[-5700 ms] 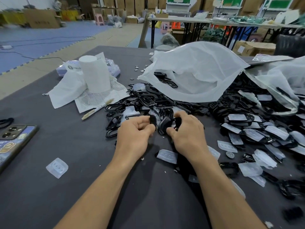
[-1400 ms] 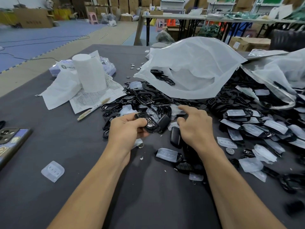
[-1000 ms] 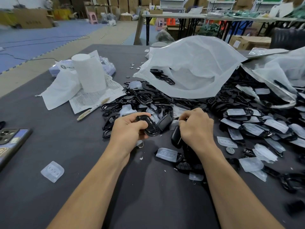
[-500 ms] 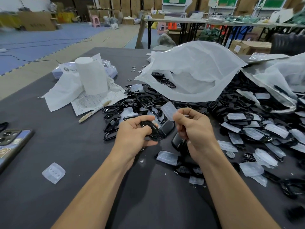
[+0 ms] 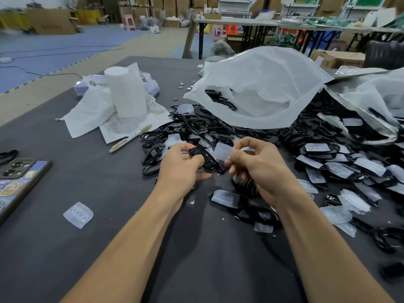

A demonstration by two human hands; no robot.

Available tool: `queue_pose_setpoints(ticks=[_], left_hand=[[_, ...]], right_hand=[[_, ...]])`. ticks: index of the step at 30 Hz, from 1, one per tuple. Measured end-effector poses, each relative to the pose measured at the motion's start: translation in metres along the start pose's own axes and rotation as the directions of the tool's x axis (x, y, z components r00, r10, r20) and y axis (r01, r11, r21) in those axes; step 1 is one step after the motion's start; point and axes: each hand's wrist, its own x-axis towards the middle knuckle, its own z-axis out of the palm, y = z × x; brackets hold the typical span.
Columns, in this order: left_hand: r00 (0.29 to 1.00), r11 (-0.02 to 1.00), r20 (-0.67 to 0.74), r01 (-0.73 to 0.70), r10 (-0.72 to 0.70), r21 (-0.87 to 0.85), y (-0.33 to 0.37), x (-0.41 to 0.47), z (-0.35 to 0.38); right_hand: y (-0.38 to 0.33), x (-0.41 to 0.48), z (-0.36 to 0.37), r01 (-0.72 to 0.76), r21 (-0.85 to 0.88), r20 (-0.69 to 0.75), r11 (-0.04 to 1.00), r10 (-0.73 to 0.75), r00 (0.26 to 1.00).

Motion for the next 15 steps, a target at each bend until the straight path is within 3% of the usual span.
queue_pose_setpoints(ticks=[5,9,15], left_hand=[[1.0,0.994,-0.008,-0.027,0.028,0.103,-0.001,-0.001,-0.003],[0.997,0.981,-0.016,-0.071,0.075,0.18,-0.002,-0.003,-0.004],[0.996,0.985,0.06,-0.067,0.058,0.156,0.001,-0.007,0.001]], right_hand=[[0.002,0.0,0.001,0.109,-0.214,0.015,0.971,-0.109,0.994],[0.002,0.001,0.004,0.117,-0.177,0.055,0.977,-0.109,0.993],[0.001,-0.002,0.01,0.108,-0.208,0.038,0.972,-0.103,0.994]])
